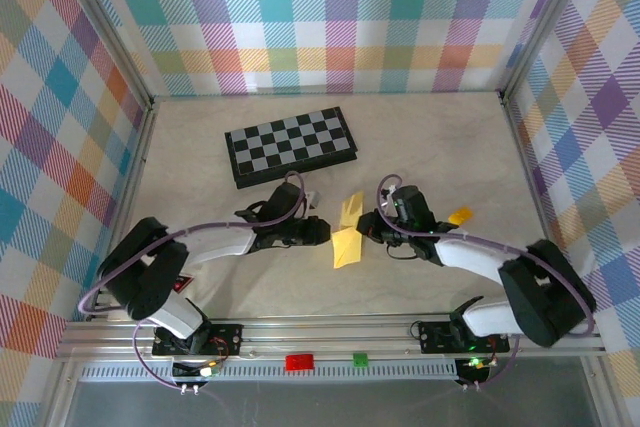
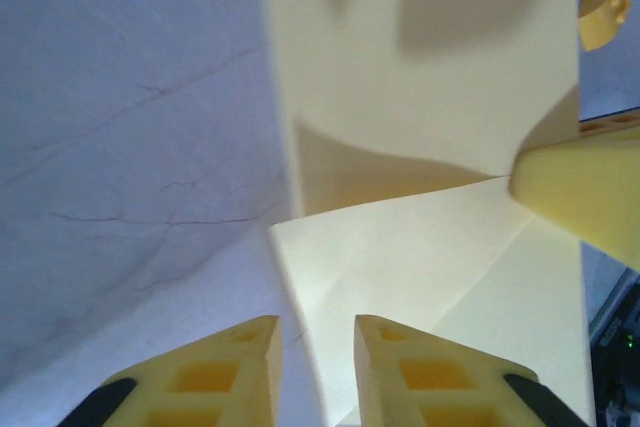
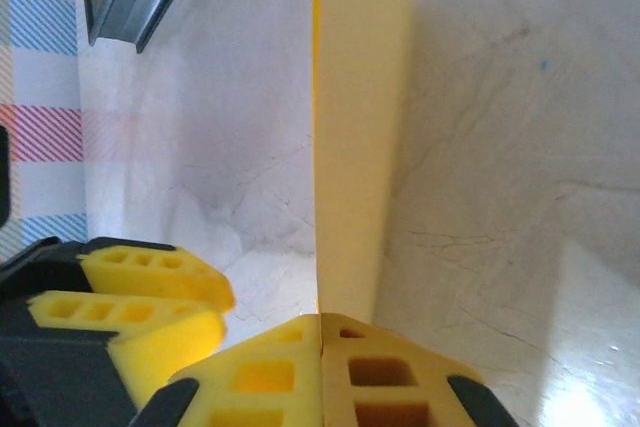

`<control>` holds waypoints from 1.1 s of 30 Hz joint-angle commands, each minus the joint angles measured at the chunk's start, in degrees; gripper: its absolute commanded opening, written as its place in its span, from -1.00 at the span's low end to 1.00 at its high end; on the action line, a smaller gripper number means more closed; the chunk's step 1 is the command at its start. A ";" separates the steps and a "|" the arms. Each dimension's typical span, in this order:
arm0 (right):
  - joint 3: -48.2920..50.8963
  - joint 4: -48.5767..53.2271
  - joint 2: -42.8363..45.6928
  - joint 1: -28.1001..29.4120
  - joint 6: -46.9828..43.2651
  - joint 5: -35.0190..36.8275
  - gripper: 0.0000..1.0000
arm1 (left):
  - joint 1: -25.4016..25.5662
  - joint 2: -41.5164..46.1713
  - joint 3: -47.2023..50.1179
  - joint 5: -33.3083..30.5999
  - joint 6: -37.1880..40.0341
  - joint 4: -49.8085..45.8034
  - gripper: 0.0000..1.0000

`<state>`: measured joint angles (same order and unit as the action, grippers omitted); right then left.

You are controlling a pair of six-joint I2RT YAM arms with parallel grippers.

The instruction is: Fold a paper plane with a square sheet of paper (pick it up from the middle)

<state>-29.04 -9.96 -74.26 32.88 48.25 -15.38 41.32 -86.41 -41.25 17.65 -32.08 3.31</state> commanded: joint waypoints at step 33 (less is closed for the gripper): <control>-49.33 54.94 -37.19 26.13 -11.95 49.41 -0.74 | -15.38 38.90 17.75 -24.80 -8.85 -10.54 -0.02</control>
<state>-74.59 48.51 -109.84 57.63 35.59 38.94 26.63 -50.17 -24.56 -4.99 -40.80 -4.25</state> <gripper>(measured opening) 0.128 0.486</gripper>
